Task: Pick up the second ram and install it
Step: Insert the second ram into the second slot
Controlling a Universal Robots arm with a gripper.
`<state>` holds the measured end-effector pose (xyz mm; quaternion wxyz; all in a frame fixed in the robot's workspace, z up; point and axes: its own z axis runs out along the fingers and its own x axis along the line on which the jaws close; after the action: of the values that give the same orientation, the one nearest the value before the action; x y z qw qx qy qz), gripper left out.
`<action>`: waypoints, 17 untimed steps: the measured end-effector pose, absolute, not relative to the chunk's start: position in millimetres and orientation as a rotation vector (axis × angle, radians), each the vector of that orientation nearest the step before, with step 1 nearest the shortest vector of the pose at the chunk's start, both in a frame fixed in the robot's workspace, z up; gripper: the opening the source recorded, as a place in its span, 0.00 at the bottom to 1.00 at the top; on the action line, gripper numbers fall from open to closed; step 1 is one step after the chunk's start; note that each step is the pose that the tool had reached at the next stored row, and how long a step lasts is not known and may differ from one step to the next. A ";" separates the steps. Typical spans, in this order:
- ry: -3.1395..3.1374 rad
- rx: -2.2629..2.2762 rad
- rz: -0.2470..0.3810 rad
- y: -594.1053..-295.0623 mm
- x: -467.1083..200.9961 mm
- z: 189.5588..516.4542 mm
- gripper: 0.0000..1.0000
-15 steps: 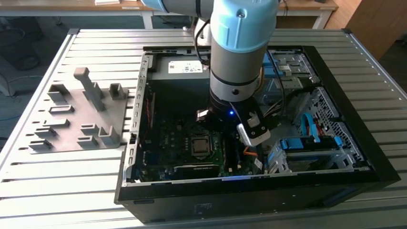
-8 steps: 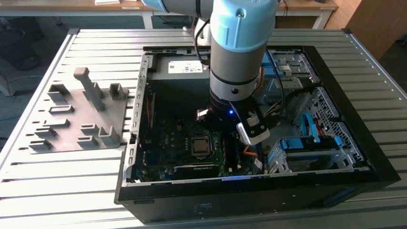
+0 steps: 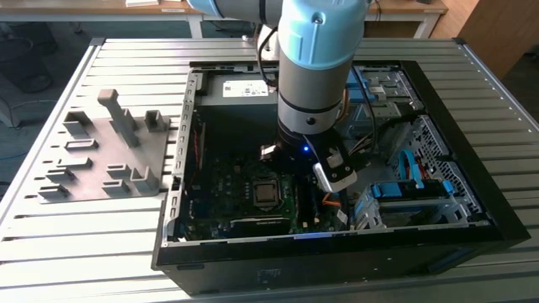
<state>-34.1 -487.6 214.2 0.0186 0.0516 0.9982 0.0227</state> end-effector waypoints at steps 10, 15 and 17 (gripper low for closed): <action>3.099 0.160 0.051 -487.5 -34.0 213.2 0.14; 3.099 0.160 0.052 -486.4 -33.4 211.4 0.14; 3.099 0.160 0.052 -486.1 -33.4 210.7 0.14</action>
<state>-33.4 -486.1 210.7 0.0189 0.0515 0.9984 0.0166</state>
